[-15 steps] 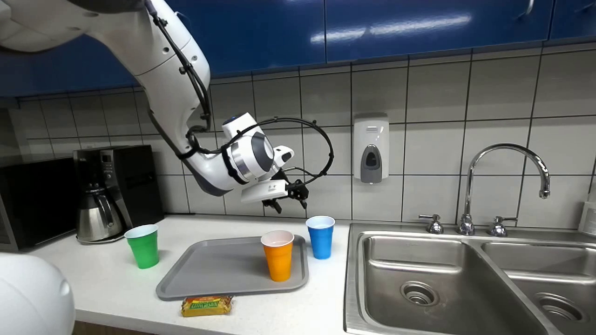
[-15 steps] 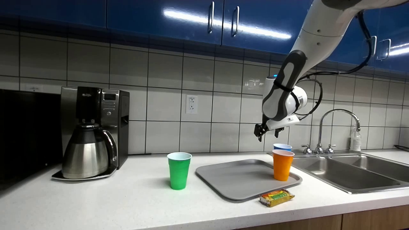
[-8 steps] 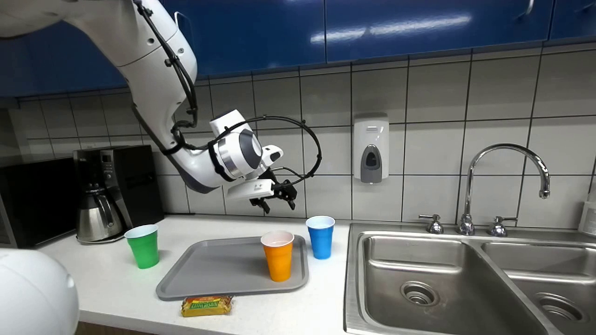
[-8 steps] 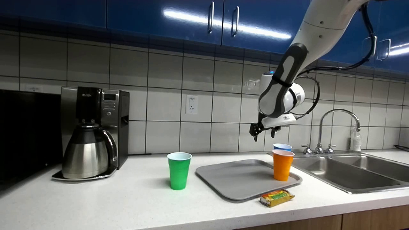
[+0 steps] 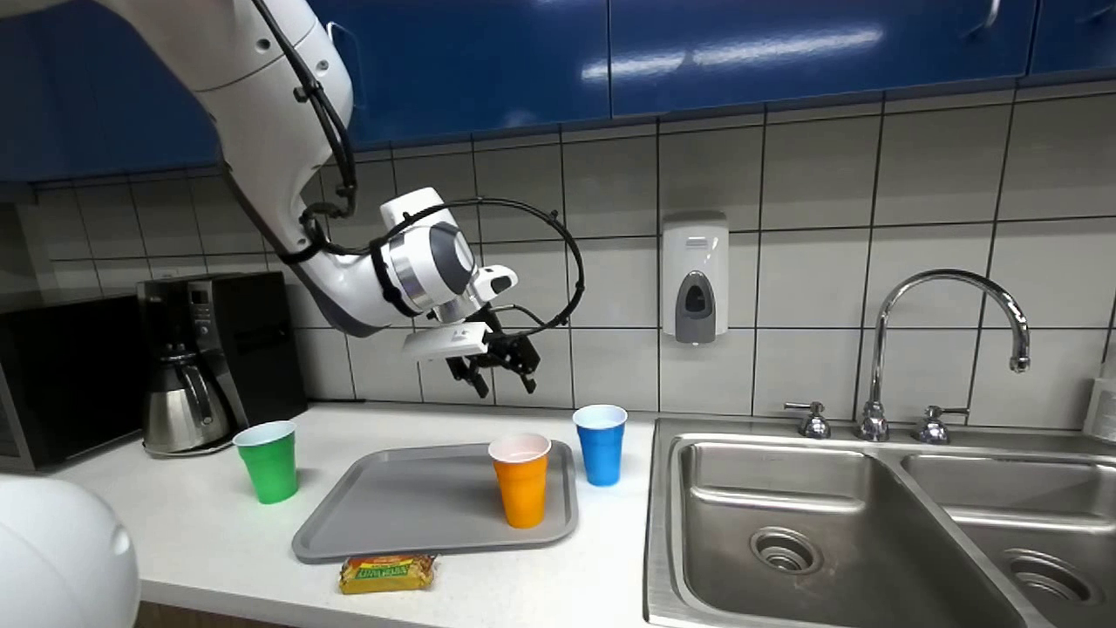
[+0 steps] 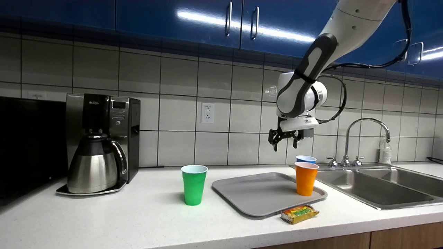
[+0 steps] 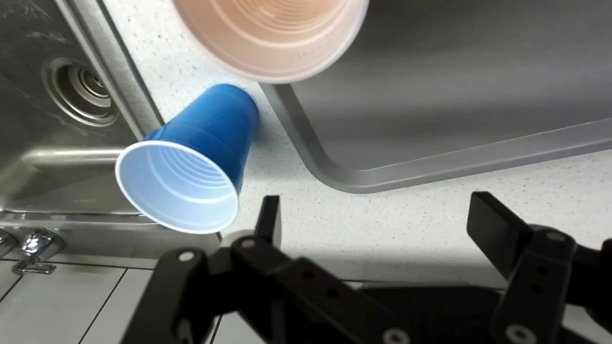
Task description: Remove the cups from the tray
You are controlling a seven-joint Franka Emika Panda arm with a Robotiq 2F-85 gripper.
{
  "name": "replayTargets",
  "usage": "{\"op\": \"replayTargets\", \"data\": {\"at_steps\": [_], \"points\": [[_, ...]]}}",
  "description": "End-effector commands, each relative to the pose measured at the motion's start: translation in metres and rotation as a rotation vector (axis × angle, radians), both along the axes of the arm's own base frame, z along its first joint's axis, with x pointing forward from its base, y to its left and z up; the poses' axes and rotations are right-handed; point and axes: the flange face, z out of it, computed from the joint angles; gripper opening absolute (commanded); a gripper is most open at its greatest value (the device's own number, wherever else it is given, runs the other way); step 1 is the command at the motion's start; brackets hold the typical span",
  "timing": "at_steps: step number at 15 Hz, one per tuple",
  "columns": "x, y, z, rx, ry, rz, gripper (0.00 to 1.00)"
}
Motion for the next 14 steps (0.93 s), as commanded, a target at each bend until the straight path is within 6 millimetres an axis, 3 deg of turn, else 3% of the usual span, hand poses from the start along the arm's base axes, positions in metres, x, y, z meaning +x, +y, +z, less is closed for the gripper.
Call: {"op": "replayTargets", "data": {"at_steps": [1,6,14], "points": [[-0.010,0.001,0.021,0.034,0.041,-0.036,1.00],[-0.020,-0.007,0.024,0.072,0.071,-0.064,1.00],[-0.033,-0.012,0.011,0.126,0.112,-0.097,1.00]]}}
